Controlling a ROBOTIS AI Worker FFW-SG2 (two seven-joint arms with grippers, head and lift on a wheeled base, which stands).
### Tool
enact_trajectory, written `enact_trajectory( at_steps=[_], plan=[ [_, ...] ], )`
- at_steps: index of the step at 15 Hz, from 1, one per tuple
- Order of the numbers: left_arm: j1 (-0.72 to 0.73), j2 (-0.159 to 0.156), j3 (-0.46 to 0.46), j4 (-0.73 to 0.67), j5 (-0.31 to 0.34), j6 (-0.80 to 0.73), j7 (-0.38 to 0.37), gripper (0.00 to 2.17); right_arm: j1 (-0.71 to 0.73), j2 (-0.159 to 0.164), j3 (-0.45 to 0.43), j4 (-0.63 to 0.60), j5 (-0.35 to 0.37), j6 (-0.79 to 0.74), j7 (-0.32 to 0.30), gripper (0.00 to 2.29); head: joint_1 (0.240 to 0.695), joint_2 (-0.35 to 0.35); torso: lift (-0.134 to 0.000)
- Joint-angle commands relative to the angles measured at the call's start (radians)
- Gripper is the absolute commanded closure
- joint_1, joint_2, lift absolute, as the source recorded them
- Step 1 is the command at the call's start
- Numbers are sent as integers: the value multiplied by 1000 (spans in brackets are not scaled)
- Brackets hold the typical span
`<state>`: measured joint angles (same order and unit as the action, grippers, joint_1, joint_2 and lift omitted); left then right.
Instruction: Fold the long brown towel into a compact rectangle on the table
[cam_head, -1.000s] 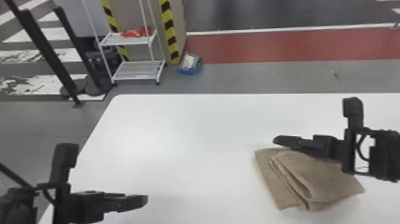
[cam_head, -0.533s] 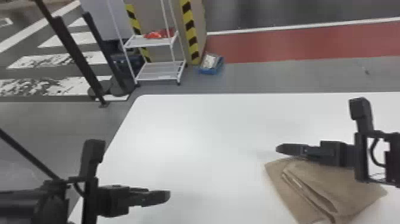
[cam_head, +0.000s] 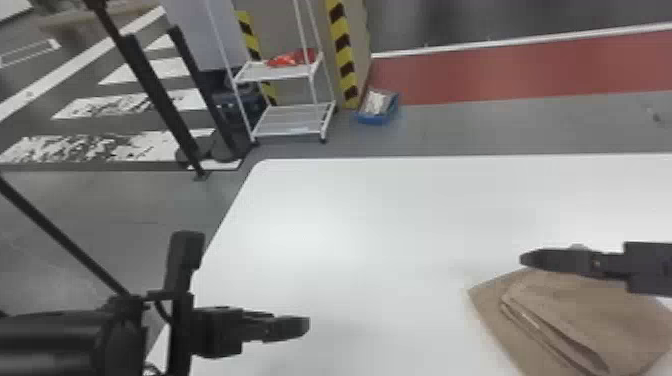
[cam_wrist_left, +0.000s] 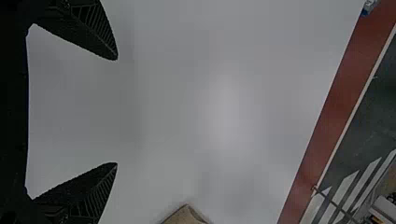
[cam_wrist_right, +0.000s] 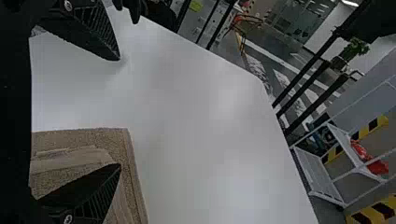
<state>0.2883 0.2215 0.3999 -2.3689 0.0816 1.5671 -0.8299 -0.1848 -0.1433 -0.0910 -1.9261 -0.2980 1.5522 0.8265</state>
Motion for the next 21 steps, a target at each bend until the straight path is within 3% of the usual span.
enact_trajectory(
  at_steps=[1, 3, 4, 6, 7, 9, 10, 11, 15, 19, 21],
  plan=[
    [-1, 1, -1, 0, 6, 4, 0, 73, 30, -42, -75, -110, 145, 20, 99, 87, 695, 275, -124],
    [-5, 2, -3, 2, 6, 4, 0, 73, 87, -139, -116, -152, 183, 20, 175, 154, 695, 226, -124],
    [-6, 1, -3, 0, 7, 4, 0, 73, 107, -163, -130, -166, 229, 20, 232, 211, 695, 195, -124],
    [-5, 1, -3, 0, 9, 4, 0, 73, 166, -208, -162, -209, 385, 20, 444, 518, 695, 118, -124],
    [-3, 1, -1, 0, 9, 4, 0, 73, 208, -211, -182, -237, 451, 20, 534, 782, 695, 100, -124],
    [-5, 1, -4, 2, 9, 4, 3, 73, 271, -219, -259, -280, 516, 20, 541, 1855, 695, 53, -124],
    [-5, 1, -7, 2, 7, 4, 5, 73, 285, -246, -263, -278, 550, 20, 541, 1990, 695, 26, -124],
    [-6, 1, -12, 2, 7, 4, 6, 73, 315, -274, -262, -274, 593, 20, 541, 1990, 695, -3, -124],
    [-11, 1, -27, 5, 1, 4, 11, 73, 304, -257, -122, -222, 741, 20, 541, 2142, 695, -99, -124],
    [-3, -2, -12, -3, 4, 4, 8, 73, 200, -210, 19, -149, 817, 20, 541, 2142, 695, -68, -124],
    [2, -2, -7, -6, 7, 4, 2, 73, 146, -193, 88, -85, 864, 20, 541, 2142, 695, -19, -124]
  ],
)
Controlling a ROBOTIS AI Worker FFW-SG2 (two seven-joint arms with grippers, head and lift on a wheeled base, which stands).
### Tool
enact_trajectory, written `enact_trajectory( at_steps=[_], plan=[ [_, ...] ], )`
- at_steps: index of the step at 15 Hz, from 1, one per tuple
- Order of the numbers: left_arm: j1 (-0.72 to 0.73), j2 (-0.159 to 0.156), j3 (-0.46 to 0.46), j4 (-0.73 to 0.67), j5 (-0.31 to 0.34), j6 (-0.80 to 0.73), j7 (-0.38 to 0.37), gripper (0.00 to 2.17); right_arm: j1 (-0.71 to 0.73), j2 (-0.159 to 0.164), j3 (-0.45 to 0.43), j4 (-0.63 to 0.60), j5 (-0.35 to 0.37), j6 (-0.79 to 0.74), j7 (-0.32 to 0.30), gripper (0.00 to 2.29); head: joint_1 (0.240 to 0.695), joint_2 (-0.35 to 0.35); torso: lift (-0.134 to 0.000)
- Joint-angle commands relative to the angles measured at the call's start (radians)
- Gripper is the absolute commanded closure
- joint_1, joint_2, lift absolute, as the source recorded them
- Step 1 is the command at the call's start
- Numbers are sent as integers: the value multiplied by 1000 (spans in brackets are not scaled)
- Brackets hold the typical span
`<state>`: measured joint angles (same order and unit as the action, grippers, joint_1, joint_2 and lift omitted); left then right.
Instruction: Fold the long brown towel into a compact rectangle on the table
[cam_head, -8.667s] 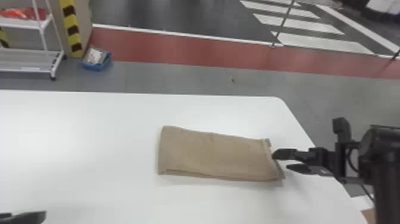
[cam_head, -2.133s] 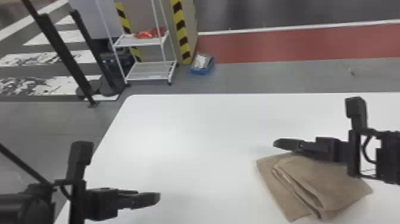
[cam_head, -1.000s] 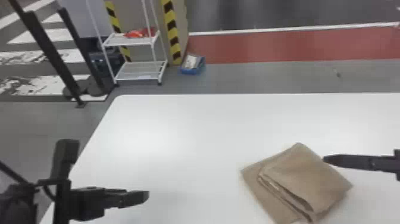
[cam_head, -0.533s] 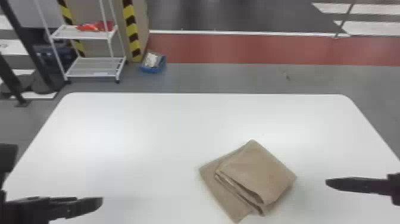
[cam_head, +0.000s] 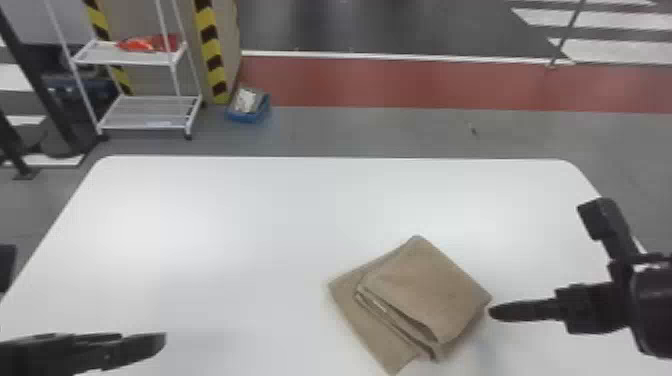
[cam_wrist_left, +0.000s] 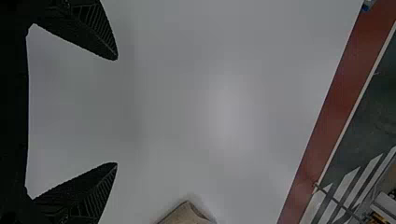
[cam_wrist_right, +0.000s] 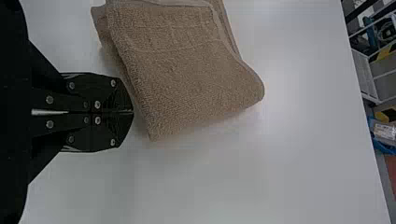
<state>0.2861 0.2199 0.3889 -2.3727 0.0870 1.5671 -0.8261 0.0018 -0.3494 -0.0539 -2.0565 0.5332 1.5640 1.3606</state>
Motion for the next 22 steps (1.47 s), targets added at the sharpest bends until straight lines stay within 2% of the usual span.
enact_trajectory(
  at_steps=[1, 4, 9, 14, 16, 20, 22],
  plan=[
    [4, -1, 7, -2, 4, 4, -2, 73, -59, 20, 74, 65, 44, 8, 6, 2138, 695, -7, -124],
    [5, 1, 10, 0, 5, 4, -2, 73, -105, 64, 112, 110, 57, 8, 6, 2138, 695, 33, -124],
    [4, 1, 8, 0, 7, 4, -2, 73, -175, 150, 114, 111, 34, 8, -190, 2138, 695, 68, -124],
    [4, -2, 8, 4, 17, 4, -2, 73, -261, 198, 158, 222, 1, 8, -318, 2138, 695, 80, -124],
    [4, -2, 8, 4, 17, 4, -2, 73, -287, 227, 157, 288, -29, -64, -382, 2138, 695, 86, -124],
    [4, -4, 8, 9, 28, 4, -5, 73, -295, 257, 141, 334, -131, -279, -523, 2138, 695, 100, -124],
    [4, -4, 8, 12, 34, 4, -4, 73, -306, 274, 141, 334, -139, -322, -538, 2138, 695, 107, -124]
  ],
)
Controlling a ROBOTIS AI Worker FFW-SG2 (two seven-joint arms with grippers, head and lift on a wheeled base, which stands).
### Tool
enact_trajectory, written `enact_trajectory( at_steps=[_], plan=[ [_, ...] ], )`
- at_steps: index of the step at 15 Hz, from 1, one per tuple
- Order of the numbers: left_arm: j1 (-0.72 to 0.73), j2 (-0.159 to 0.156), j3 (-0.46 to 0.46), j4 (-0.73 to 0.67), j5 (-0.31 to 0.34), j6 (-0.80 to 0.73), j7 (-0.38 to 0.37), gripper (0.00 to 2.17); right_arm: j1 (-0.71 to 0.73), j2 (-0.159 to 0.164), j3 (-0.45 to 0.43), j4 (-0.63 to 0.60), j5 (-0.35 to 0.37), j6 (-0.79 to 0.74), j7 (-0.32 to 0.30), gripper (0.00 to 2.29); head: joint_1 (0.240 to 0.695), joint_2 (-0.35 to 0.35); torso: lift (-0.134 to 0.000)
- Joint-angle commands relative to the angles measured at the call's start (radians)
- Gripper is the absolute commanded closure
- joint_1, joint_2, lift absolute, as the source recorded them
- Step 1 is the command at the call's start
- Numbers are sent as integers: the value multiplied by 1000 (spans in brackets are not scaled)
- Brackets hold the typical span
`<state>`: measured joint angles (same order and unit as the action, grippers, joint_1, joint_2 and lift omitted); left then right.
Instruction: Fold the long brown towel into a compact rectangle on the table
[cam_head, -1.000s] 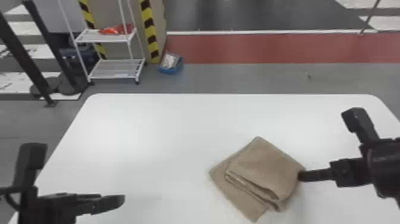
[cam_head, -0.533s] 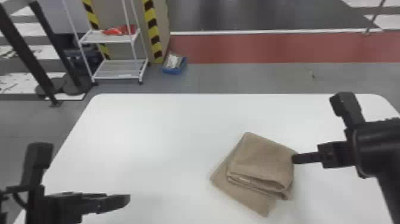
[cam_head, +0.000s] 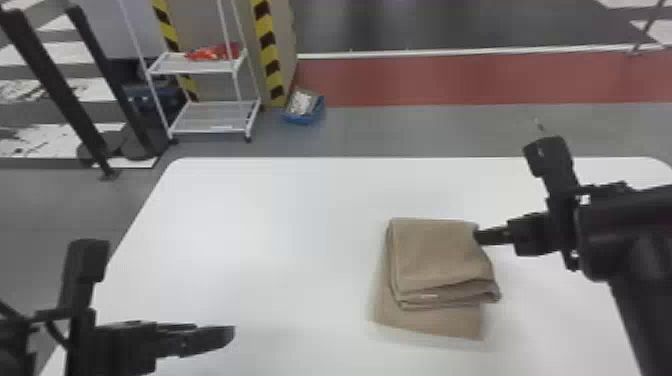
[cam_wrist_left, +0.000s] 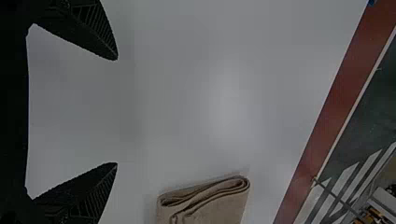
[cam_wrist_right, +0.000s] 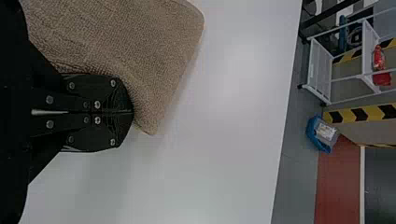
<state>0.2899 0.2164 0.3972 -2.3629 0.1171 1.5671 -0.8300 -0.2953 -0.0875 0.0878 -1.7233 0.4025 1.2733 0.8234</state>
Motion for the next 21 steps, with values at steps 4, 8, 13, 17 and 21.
enact_trajectory(
  at_steps=[4, 8, 13, 17, 21],
  plan=[
    [6, -2, 12, 1, 7, 4, -1, 73, 1, -1, 41, -30, 99, -13, 138, 1609, 695, 135, -124],
    [8, 6, 20, 17, 13, 4, 0, 73, 79, -135, 102, -243, 400, 21, 290, -2, 695, 137, -124],
    [6, -3, 3, 11, 13, 4, 6, 73, 120, -294, 402, -400, 526, -28, 425, 87, 695, 81, -124],
    [23, -5, 14, 8, 12, 4, 6, 76, 94, -327, 553, -407, 610, -10, 444, 117, 695, 161, -124],
    [25, -6, 3, 10, 9, 4, 17, 76, 48, -367, 656, -387, 653, -19, 482, 147, 695, 194, -124]
  ],
)
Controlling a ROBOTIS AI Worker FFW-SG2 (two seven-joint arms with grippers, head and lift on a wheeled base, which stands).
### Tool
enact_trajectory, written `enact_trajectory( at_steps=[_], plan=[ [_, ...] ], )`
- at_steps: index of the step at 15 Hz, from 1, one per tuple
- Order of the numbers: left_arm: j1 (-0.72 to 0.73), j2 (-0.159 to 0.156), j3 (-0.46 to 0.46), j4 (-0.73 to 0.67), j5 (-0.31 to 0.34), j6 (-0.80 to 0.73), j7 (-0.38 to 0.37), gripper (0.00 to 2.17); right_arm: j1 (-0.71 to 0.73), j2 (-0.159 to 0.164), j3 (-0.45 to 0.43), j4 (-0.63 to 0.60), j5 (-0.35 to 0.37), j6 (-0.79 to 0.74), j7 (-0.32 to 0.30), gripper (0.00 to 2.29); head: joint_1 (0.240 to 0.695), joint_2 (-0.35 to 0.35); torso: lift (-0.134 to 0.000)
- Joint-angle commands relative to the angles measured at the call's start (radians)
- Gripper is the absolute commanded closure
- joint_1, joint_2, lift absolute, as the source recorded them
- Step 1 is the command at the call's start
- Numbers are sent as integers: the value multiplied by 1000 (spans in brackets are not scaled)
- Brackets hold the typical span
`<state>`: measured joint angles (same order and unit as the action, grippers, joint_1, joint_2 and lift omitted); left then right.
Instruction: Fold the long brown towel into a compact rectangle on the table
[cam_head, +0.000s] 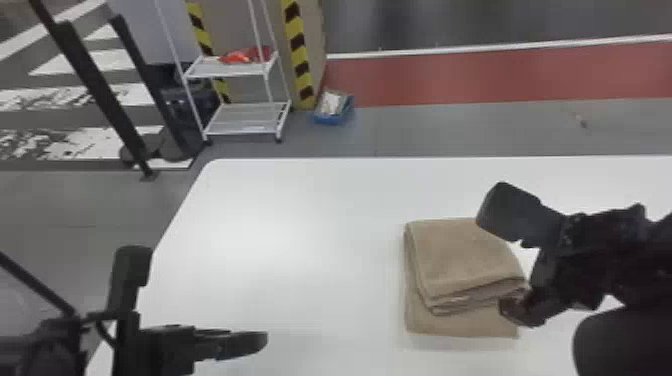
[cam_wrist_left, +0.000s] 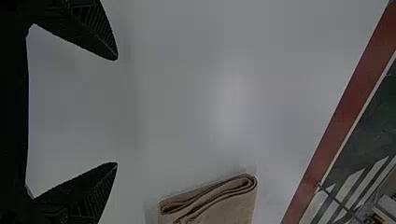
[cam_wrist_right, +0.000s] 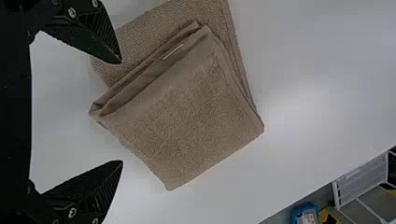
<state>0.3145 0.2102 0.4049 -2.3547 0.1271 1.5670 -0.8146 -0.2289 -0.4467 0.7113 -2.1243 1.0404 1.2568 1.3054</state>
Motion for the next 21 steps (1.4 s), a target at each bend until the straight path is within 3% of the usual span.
enact_trajectory(
  at_steps=[1, 6, 10, 14, 21],
  plan=[
    [0, -2, -8, 2, -1, 4, 2, 76, -32, -4, 43, 33, 18, -9, 2, 154, 695, 198, -124],
    [0, -3, -1, 2, -3, 4, 2, 76, -104, 22, 143, 135, 50, -36, 18, 194, 695, 200, -124],
    [3, -3, 8, 3, -3, 4, 3, 76, -116, 19, 191, 133, 59, -43, 57, 194, 695, 232, -124],
    [3, -3, 3, 6, -3, 4, 5, 76, -116, 11, 194, 126, 61, -49, 62, 194, 695, 251, -124],
    [1, -3, 8, 6, -3, 4, 3, 76, -119, 34, 200, 188, 89, -76, 62, 286, 695, 242, -124]
  ],
)
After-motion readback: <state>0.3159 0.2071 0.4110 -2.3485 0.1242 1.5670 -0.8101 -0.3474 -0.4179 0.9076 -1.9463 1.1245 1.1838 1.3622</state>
